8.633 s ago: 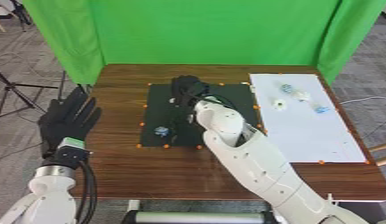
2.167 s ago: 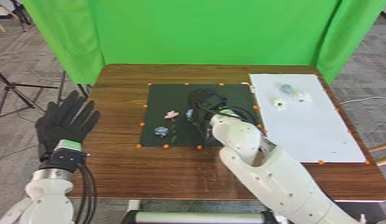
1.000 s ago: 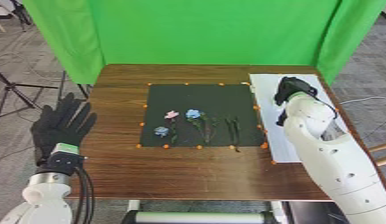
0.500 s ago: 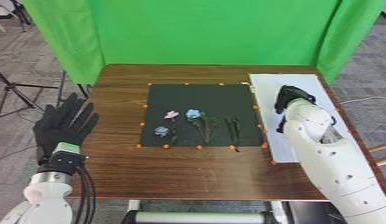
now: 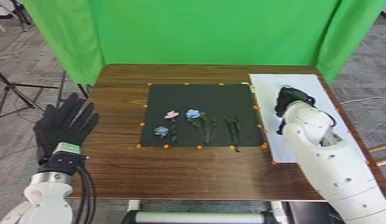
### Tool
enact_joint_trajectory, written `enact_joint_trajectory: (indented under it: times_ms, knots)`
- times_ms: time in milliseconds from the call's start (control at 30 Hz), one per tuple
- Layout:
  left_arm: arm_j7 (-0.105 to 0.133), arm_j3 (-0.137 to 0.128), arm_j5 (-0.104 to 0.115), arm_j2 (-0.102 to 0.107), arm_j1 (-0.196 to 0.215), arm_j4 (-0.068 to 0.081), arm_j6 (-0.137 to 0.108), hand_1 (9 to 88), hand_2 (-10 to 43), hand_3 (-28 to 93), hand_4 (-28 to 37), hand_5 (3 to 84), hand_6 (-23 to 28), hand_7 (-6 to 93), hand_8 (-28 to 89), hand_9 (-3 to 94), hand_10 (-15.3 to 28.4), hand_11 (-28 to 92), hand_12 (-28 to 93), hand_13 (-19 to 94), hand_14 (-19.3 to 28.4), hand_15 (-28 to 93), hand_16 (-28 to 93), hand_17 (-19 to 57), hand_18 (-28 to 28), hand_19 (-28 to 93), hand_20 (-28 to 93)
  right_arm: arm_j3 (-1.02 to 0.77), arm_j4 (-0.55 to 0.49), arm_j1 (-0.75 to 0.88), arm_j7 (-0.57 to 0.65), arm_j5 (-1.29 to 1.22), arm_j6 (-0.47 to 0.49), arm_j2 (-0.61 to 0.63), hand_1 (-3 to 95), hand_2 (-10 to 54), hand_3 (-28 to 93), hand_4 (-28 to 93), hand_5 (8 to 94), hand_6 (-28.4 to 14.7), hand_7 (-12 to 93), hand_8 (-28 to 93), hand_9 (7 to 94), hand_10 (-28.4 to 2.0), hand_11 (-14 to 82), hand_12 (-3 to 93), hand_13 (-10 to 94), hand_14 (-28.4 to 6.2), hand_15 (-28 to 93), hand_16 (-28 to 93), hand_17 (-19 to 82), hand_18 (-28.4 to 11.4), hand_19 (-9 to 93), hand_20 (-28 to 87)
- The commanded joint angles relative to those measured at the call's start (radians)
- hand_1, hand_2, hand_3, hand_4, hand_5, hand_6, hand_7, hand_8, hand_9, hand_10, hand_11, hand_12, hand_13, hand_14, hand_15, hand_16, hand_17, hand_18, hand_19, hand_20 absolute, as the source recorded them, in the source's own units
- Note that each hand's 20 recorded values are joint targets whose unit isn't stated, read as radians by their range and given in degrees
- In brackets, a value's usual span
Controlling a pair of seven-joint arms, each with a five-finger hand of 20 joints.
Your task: Arrange flowers
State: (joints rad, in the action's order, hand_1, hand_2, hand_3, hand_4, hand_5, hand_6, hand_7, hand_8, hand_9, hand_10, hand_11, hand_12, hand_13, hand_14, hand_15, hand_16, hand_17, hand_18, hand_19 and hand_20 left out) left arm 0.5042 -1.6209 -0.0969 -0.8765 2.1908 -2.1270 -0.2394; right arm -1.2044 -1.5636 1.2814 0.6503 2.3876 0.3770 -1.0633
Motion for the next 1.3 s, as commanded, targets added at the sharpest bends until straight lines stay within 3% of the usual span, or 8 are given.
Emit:
enact_joint_trajectory:
  times_ms: [33,267,433,900,967,1033,1300]
  knots:
    - [0.009,0.004,0.01,0.003,0.008,-0.005,0.005,27.3,9.5,73,-28.3,40.2,5.7,14.2,-9,31.9,11.7,19,10,22,13.6,33,-7,-4.9,13.3,34,9,0.003,-0.031,0.067,-0.01,-0.006,-0.037,0.007,64.9,-9.5,66,-28,71.6,1.5,47,12,83.3,-8.4,22.5,53.3,75,-5.6,62,42,41,-21.9,91,42]
    - [0.014,-0.005,0.009,0.003,0.015,-0.006,0.008,27.2,9.3,74,-28.2,40.2,5.7,14.3,-9,31.9,11.6,19,10,22,13.5,33,-7,-4.9,13.3,34,9,0.003,-0.187,0.058,-0.072,-0.074,-0.108,0.023,64.3,-9.5,67,-28,72.0,1.2,47,13,83.6,-8.5,21.7,54.2,75,-5.3,61,43,42,-21.8,91,42]
    - [0.013,-0.005,0.008,0.003,0.019,-0.009,0.004,27.1,9.3,74,-28.3,40.1,5.5,14.4,-10,31.9,11.6,19,10,22,13.3,33,-7,-4.9,13.2,34,9,0.059,-0.256,0.025,-0.092,-0.079,-0.082,-0.003,64.1,-9.5,68,-28,71.7,1.4,47,13,83.6,-8.5,21.0,54.1,75,-5.3,60,44,41,-21.7,91,41]
    - [-0.013,0.009,-0.001,-0.005,-0.01,0.006,0.008,27.0,9.2,74,-28.3,40.1,5.3,14.5,-10,31.9,11.4,19,10,22,13.1,33,-7,-4.6,13.0,33,9,0.199,-0.202,-0.044,-0.141,-0.14,0.041,-0.139,63.7,-9.5,69,-28,72.1,0.9,46,13,83.6,-8.5,19.7,52.6,75,-5.4,60,44,41,-21.7,91,41]
    - [-0.003,0.013,0.003,0.002,-0.009,0.004,0.007,27.0,9.1,74,-28.3,40.1,5.4,14.5,-10,31.9,11.4,19,10,22,13.1,33,-7,-4.6,13.0,33,9,0.212,-0.2,-0.047,-0.153,-0.14,0.045,-0.145,63.7,-9.5,69,-28,72.1,0.8,46,13,83.6,-8.5,19.8,52.6,75,-5.4,60,44,41,-21.6,91,41]
    - [-0.011,0.013,0.0,-0.002,-0.018,0.009,0.01,27.0,9.1,74,-28.3,40.1,5.3,14.5,-10,31.9,11.3,19,10,22,13.0,33,-7,-4.5,12.9,33,9,0.224,-0.196,-0.05,-0.158,-0.133,0.054,-0.148,63.7,-9.5,69,-28,72.1,0.8,46,13,83.5,-8.5,19.6,52.5,75,-5.4,60,44,41,-21.7,91,41]
    - [-0.005,0.012,0.007,0.005,-0.016,0.008,0.004,27.0,9.0,74,-28.3,40.2,5.3,14.7,-10,31.8,11.4,19,10,22,13.0,33,-7,-4.4,12.8,33,9,0.247,-0.184,-0.045,-0.177,-0.078,0.067,-0.153,63.6,-9.5,69,-28,71.9,-0.3,41,9,83.3,-8.5,15.1,48.1,75,-4.9,57,44,41,-21.6,91,40]
